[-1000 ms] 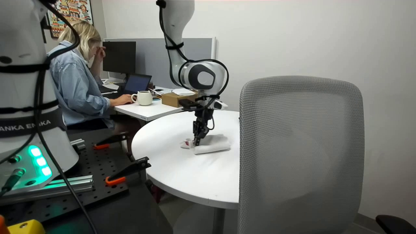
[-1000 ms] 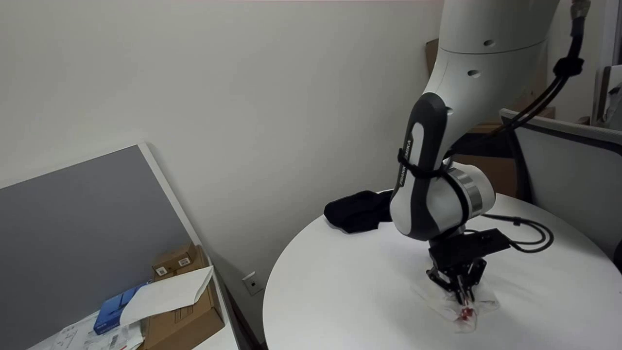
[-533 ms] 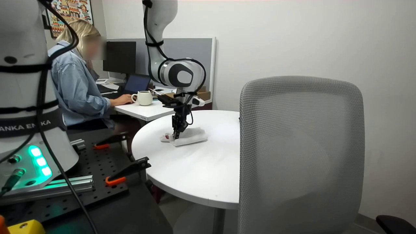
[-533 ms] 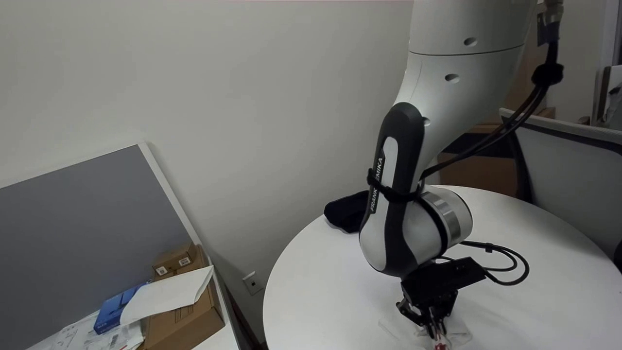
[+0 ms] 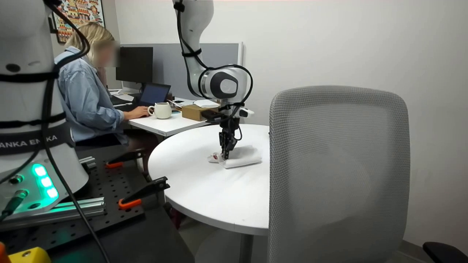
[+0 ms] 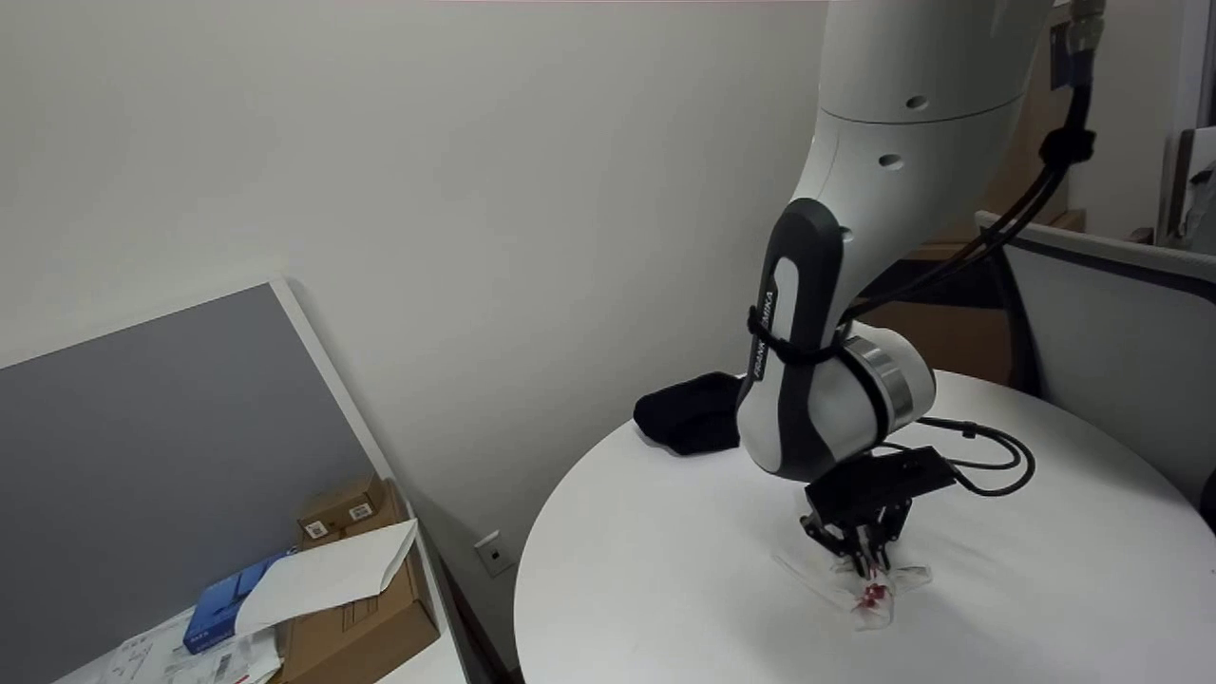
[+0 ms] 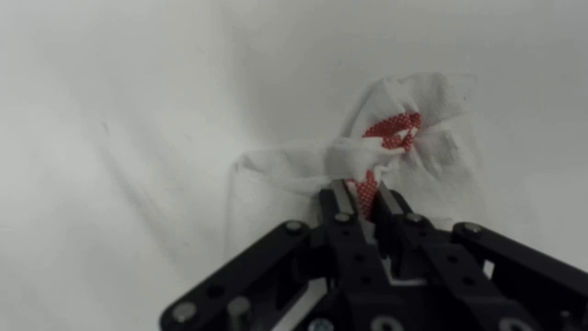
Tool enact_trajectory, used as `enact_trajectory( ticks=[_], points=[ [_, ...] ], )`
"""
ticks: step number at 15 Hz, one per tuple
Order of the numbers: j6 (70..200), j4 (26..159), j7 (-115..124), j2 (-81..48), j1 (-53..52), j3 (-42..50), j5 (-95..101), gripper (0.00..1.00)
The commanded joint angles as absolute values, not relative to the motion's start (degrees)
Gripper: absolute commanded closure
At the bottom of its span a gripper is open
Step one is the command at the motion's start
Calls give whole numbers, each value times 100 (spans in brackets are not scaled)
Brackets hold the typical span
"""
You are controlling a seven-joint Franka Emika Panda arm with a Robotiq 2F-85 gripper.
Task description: Fold the white towel in half and use it to wipe the table
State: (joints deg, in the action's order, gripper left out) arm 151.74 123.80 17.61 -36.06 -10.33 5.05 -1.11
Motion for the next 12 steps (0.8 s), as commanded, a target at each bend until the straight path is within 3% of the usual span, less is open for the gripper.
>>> enact_trajectory(
  ticks=[1, 8, 12],
  points=[
    [15019, 12262, 1701, -3536, -800, 383, -234, 53],
    [14811, 12784, 1952, -2077, -929, 360, -155, 4],
    [14348, 13055, 2380, -1120, -993, 352, 57, 0]
  ],
)
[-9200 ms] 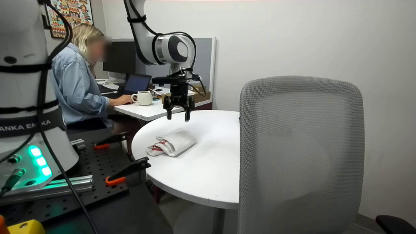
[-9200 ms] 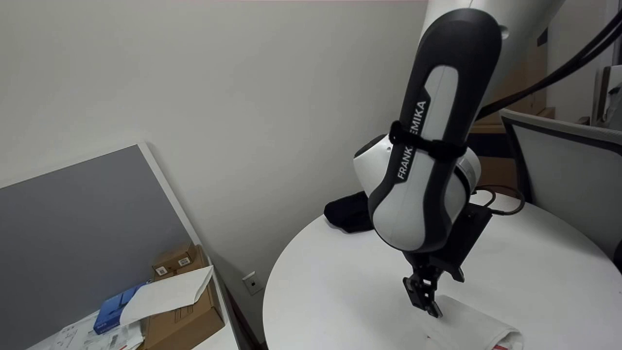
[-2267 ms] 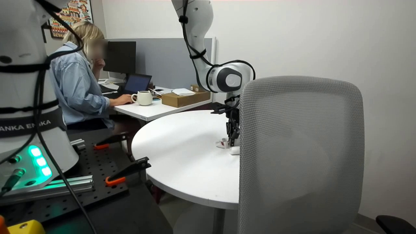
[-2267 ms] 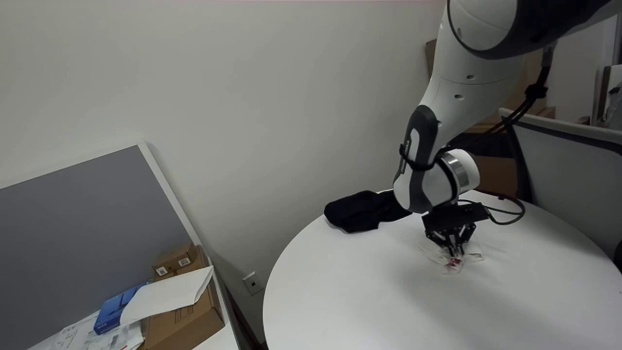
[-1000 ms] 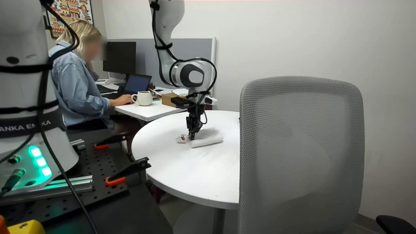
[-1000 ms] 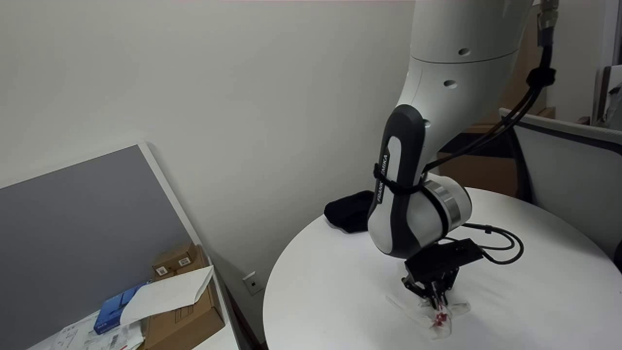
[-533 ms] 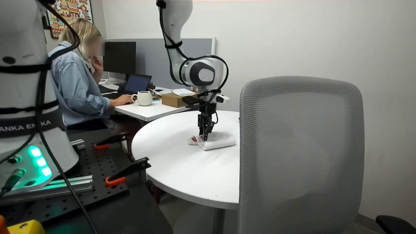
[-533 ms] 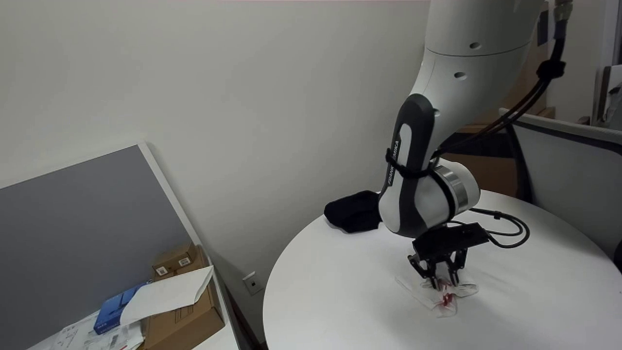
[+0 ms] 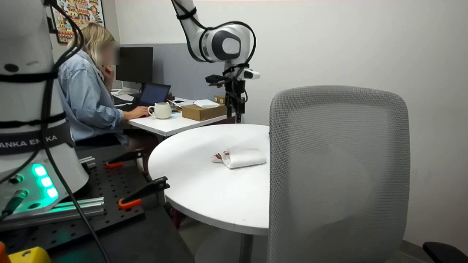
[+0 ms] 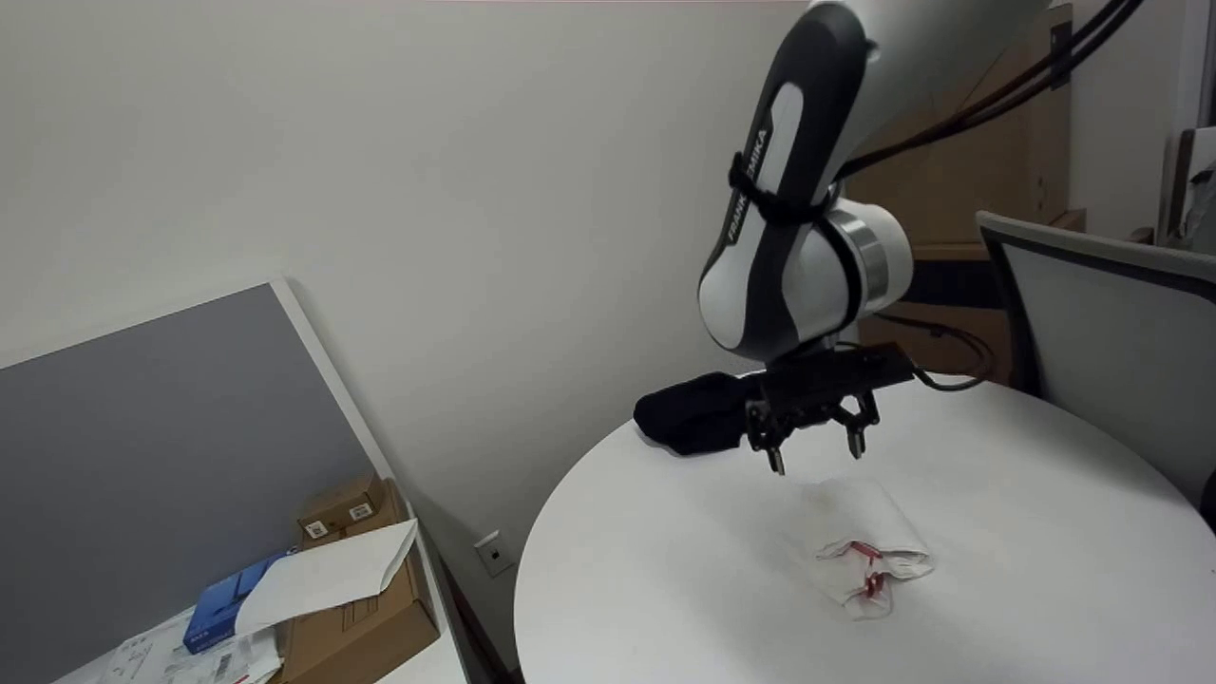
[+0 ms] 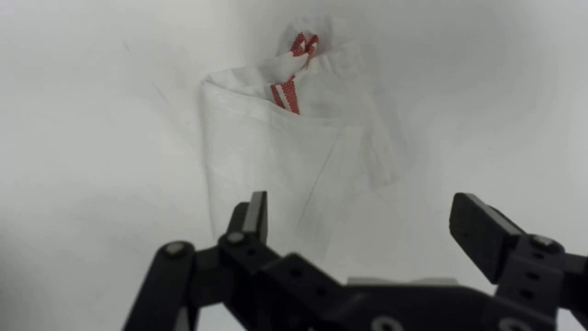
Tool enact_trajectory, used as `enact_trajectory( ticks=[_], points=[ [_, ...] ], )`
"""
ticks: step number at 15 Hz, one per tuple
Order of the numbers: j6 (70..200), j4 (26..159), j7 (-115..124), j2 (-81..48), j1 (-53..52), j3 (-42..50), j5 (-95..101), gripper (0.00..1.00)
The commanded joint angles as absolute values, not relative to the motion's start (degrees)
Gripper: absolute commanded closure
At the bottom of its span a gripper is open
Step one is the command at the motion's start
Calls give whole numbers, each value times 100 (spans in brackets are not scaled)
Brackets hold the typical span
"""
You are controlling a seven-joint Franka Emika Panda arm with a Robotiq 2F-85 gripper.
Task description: Fold the white towel in half and use it to wipe the table
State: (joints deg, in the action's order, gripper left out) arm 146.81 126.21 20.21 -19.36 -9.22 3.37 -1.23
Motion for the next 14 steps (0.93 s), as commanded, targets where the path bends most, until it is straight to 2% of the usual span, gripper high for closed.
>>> enact_trajectory(
  ticks=[1, 8, 9, 14],
  points=[
    [14181, 13148, 2352, -877, -928, 269, -4, 0],
    [12988, 14190, 2226, 915, -644, 9, 812, 0],
    [13235, 13726, 2255, 246, -595, -46, 583, 0],
    [13207, 13818, 2254, 342, -503, -133, 597, 0]
  ],
)
